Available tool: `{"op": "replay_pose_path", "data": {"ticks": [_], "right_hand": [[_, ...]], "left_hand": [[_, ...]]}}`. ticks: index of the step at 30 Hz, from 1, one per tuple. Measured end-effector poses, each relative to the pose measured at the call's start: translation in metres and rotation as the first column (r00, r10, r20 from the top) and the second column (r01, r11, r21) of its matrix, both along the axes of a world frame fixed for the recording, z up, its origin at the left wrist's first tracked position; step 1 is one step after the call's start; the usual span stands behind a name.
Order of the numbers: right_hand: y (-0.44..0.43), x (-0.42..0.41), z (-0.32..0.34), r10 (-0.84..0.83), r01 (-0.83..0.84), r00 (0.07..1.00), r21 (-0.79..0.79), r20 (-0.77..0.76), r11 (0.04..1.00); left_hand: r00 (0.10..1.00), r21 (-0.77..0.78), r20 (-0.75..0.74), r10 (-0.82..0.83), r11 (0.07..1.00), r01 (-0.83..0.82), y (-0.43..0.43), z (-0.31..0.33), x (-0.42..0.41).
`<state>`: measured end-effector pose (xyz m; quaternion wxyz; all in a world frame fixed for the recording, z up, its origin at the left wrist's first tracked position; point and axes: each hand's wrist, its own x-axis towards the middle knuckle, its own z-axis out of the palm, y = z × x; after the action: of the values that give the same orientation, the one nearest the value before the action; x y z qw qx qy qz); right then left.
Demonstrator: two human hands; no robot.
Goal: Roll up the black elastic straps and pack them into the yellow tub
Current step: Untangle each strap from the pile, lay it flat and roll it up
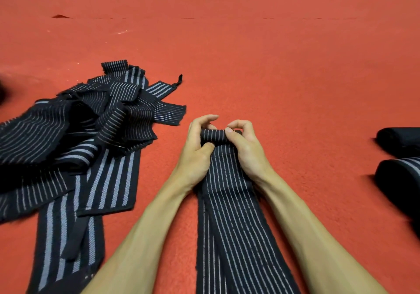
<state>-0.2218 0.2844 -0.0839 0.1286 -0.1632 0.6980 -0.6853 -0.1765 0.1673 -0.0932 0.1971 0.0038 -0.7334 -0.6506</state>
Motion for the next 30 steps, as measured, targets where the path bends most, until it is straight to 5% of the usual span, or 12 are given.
{"op": "replay_pose_path", "data": {"ticks": [5,10,13,23,30], "right_hand": [[0.0047,-0.0011,0.0047,-0.001,-0.002,0.995,-0.028,-0.1,1.0],[0.0072,-0.0012,0.0045,-0.003,0.0,0.967,-0.013,-0.256,1.0],[0.0085,-0.0017,0.0046,-0.004,-0.006,0.961,-0.036,-0.276,0.999],[0.0024,-0.0028,-0.0005,-0.025,0.036,0.996,0.138,-0.08,0.99],[0.0041,0.0013,0.0069,-0.006,0.007,1.0,0.101,-0.007,0.995]], "left_hand": [[0.992,0.142,0.058,-0.115,0.984,0.106,0.0031,0.0021,0.004],[0.989,0.021,0.141,-0.048,0.999,0.046,0.003,-0.0019,0.0015],[0.988,0.109,0.119,-0.095,0.991,0.082,0.003,-0.0008,0.002],[0.996,0.026,-0.063,0.055,0.998,-0.054,0.0002,0.0,0.0039],[0.993,-0.029,-0.099,0.058,0.998,-0.062,-0.0002,0.0014,0.0036]]}}
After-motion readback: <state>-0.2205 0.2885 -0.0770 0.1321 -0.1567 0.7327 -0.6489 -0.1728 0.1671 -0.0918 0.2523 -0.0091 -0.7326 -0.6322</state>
